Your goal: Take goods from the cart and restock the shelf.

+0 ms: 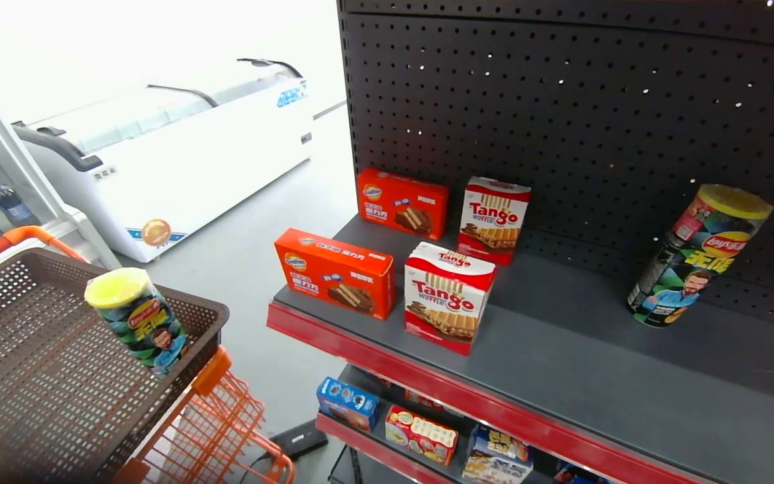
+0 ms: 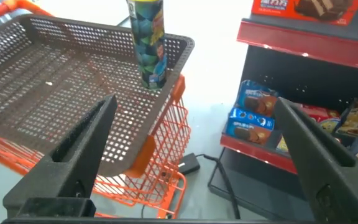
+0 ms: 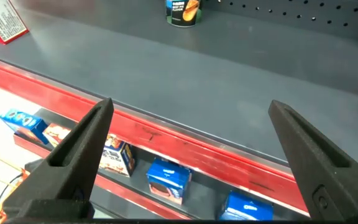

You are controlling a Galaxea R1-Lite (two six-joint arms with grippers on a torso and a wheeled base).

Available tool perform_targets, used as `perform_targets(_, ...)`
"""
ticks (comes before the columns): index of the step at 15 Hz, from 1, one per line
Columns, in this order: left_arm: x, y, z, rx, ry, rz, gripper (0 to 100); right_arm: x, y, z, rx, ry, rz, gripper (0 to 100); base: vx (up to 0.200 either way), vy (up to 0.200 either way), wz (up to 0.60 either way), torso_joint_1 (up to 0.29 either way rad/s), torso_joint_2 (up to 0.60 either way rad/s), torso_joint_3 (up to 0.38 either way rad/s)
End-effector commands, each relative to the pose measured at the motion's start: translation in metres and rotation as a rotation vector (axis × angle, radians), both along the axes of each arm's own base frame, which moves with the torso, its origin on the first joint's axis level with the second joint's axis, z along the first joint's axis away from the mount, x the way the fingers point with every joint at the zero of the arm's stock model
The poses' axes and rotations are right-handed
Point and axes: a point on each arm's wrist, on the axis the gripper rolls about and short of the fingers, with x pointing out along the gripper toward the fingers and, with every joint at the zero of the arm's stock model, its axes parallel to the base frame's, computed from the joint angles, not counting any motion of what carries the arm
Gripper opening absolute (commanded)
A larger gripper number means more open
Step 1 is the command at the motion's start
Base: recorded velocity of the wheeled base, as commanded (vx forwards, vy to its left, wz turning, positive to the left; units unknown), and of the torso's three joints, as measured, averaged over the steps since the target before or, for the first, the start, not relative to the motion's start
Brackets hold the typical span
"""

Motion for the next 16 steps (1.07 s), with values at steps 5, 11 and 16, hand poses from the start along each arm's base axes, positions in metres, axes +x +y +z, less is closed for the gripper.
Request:
perform_targets(5, 0.062, 0.004, 0.091, -0.015, 0.290, 0.136, 100, 0.000, 0.000, 0.000, 0.000, 0.002, 0.000, 100, 0.000, 0.000, 0.00, 0.000, 0.00, 0.000)
perform_targets(11, 0.130, 0.017, 0.076, -0.043, 0.481, 0.217, 100, 0.000, 0.000, 0.000, 0.000, 0.000, 0.000, 100, 0.000, 0.000, 0.00, 0.000, 0.00, 0.000)
perform_targets(16, 0.196, 0.035, 0.067, 0.006, 0.397, 0.145, 100, 0.000, 0.000, 0.000, 0.000, 0.000, 0.000, 100, 0.000, 0.000, 0.00, 0.000, 0.00, 0.000)
